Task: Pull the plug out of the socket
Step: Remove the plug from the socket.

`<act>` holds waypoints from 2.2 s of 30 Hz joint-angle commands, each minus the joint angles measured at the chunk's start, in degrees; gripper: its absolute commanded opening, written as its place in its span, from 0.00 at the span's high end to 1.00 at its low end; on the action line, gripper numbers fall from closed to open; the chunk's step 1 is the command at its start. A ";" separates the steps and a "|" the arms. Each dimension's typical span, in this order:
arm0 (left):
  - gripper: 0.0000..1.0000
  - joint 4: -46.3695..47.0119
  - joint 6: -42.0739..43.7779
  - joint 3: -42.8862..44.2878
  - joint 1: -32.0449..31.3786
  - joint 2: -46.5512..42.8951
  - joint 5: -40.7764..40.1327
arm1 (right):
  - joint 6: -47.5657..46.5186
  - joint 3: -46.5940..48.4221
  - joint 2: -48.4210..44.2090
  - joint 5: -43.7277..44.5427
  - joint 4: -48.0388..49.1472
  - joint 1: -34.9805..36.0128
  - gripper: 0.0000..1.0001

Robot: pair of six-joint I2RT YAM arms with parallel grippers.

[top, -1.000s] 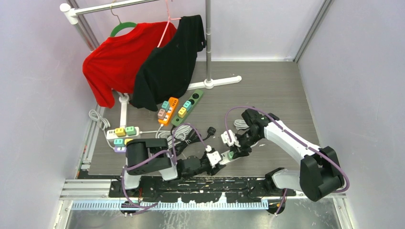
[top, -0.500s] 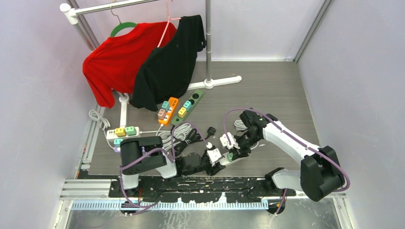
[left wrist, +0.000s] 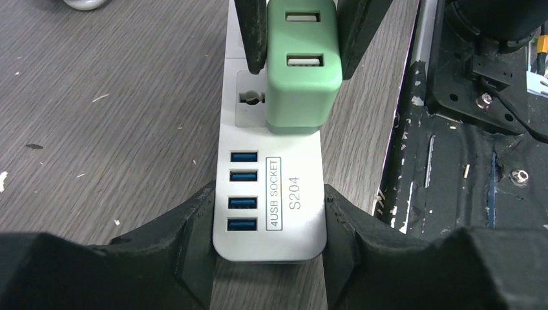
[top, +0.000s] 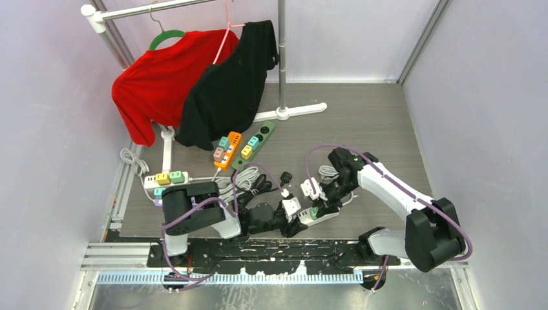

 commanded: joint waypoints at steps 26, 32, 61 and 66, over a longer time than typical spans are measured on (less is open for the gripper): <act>1.00 -12.03 0.00 3.66 0.22 -0.21 -1.47 | 1.97 2.42 -1.65 -3.45 -1.43 1.06 0.99; 1.00 -11.31 0.28 1.93 0.22 -1.11 -1.83 | -7.54 0.20 -2.74 -4.55 -7.23 -2.85 0.99; 1.00 -13.94 -1.07 4.29 0.20 -0.89 0.18 | 2.52 3.72 -1.81 -8.57 -0.41 -1.89 0.99; 1.00 -13.15 -0.72 2.79 0.22 -2.23 -0.24 | -6.72 -1.04 -4.38 -2.53 -3.02 -3.69 0.99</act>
